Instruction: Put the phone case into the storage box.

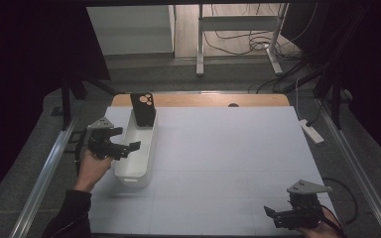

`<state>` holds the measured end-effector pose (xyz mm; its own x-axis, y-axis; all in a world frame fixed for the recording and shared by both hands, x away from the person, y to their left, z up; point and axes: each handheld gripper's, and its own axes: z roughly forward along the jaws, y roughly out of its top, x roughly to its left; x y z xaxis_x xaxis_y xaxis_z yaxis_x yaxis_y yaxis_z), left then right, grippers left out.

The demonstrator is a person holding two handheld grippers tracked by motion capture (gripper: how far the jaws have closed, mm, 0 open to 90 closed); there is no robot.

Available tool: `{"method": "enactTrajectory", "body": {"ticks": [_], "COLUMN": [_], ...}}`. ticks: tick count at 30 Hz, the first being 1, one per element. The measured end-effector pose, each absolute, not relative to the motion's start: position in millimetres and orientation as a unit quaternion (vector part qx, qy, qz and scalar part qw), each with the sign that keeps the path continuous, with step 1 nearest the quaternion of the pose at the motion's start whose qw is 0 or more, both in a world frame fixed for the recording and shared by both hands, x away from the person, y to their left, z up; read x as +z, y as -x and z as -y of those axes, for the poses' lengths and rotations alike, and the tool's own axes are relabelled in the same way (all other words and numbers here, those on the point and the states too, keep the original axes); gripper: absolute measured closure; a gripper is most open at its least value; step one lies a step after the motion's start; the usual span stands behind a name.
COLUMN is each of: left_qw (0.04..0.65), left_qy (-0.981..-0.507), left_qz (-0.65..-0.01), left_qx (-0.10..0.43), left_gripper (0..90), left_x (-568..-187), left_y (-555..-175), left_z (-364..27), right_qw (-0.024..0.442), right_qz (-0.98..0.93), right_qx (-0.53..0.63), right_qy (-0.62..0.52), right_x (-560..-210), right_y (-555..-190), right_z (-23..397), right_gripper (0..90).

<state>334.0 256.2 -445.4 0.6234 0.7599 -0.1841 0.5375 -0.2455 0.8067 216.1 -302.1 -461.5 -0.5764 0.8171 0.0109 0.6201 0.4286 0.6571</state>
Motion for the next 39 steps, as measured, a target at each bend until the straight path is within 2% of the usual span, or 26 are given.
{"method": "enactTrajectory", "body": {"ticks": [14, 17, 39], "left_qw": [0.452, 0.467, 0.453], "left_qy": [-0.779, -0.774, -0.781], "left_qz": [-0.418, -0.415, -0.413], "left_qx": [0.118, 0.107, 0.123], "left_gripper": [0.0, 0.0, 0.0], "left_x": [-449, -452, -455], "left_y": [-309, -303, -263], "left_z": [-250, -251, -244], "right_qw": [0.156, 0.156, 0.155], "right_qz": [-0.833, -0.833, -0.834], "right_qx": [0.314, 0.314, 0.315], "right_qy": [-0.428, -0.427, -0.427], "right_x": [-461, -461, -462], "right_y": [-216, -216, -216], "right_z": [301, 301, 301], "right_gripper": [0.0, 0.0, 0.0]}}
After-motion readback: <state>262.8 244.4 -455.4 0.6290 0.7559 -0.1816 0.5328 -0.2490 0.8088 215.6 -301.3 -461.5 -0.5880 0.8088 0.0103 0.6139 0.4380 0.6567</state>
